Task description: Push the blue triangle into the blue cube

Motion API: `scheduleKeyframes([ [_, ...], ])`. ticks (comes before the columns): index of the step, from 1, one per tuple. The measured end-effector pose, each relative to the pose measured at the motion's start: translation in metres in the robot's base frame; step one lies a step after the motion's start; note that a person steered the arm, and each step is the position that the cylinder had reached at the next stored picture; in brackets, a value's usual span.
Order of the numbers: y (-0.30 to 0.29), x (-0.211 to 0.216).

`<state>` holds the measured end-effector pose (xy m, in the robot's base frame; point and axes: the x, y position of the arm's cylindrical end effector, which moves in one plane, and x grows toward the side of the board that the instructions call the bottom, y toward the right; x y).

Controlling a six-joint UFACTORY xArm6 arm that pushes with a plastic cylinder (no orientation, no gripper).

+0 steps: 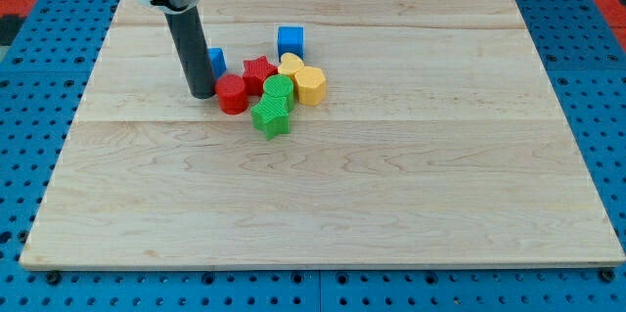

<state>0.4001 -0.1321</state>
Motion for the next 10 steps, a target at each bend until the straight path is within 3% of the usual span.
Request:
scheduleKeyframes([
  [2, 0.000, 0.010],
  [4, -0.053, 0.015],
  [5, -0.054, -0.034],
  [6, -0.051, -0.039],
  [10, 0.057, -0.038],
])
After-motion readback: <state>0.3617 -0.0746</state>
